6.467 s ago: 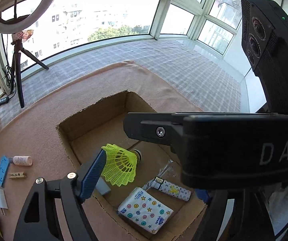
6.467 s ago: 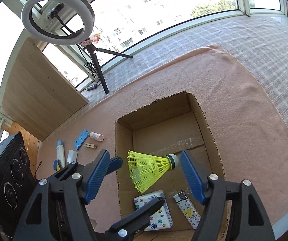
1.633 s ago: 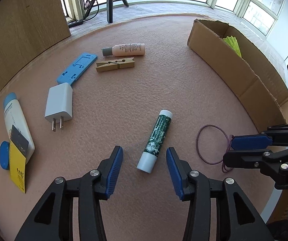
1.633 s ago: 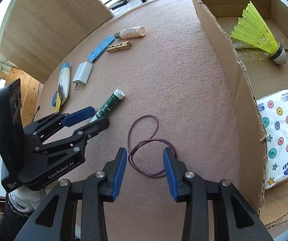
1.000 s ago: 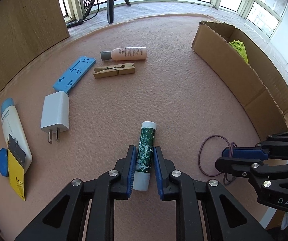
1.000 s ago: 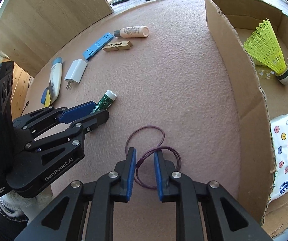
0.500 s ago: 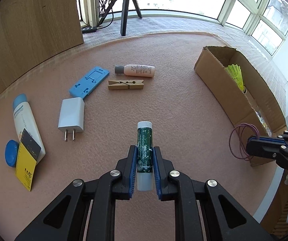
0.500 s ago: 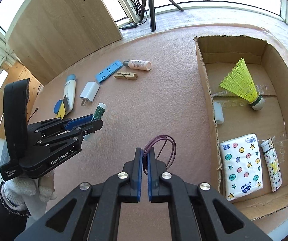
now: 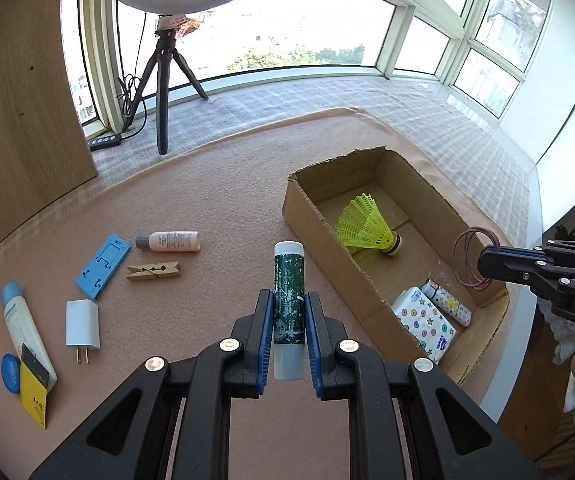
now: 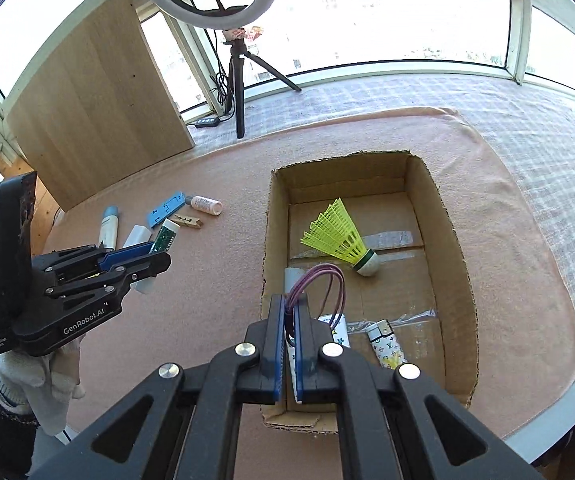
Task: Organize objects
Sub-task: 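Carry the lip balm and cord into the box and open both grippers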
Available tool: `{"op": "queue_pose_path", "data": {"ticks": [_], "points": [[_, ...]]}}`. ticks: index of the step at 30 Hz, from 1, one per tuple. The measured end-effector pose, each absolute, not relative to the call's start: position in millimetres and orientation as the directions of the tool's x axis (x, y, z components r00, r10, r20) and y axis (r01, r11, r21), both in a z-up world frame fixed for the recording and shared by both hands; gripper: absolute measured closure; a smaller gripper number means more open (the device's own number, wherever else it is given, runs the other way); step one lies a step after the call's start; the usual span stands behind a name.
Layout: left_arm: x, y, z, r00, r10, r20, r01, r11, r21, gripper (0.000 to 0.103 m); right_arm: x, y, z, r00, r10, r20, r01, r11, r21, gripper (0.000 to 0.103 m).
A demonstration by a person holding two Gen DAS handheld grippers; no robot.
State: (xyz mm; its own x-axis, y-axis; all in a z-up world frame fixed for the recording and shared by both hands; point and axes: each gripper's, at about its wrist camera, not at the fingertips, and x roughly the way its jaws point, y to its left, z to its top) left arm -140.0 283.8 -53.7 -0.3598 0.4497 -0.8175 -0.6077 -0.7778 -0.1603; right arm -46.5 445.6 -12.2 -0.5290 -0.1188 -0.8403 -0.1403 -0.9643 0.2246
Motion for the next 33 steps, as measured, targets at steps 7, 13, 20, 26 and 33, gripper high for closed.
{"op": "queue_pose_path", "data": {"ticks": [7,13,20,26,33], "points": [[-138,350,-53,-0.325,0.475,-0.818,-0.662,-0.732,-0.162,0.086,-39,483,-24,-0.508,-0.09,-0.857,-0.185,-0.96,0.211,0.099],[-131,390,-63,-0.294,0.474,-0.83,-0.692,-0.705,-0.157,0.086,-35,500,-36,-0.492,-0.095,-0.865,-0.199,-0.955,0.218,0.099],[-127,406,-67,-0.287,0.464,-0.838,-0.709,-0.691,-0.141,0.086,-31,503,-39,-0.496,-0.103,-0.862,-0.193,-0.955,0.225,0.099],[-123,397,-55,-0.32,0.477,-0.819,-0.7,-0.701,-0.135,0.046,-22,500,-37,-0.53,-0.098,-0.843,-0.187,-0.956,0.228,0.045],[-122,369,-47,-0.353,0.462,-0.813,-0.667,-0.734,-0.127,0.046,-20,490,-29,-0.562,-0.089,-0.822,-0.173,-0.959,0.223,0.044]]}}
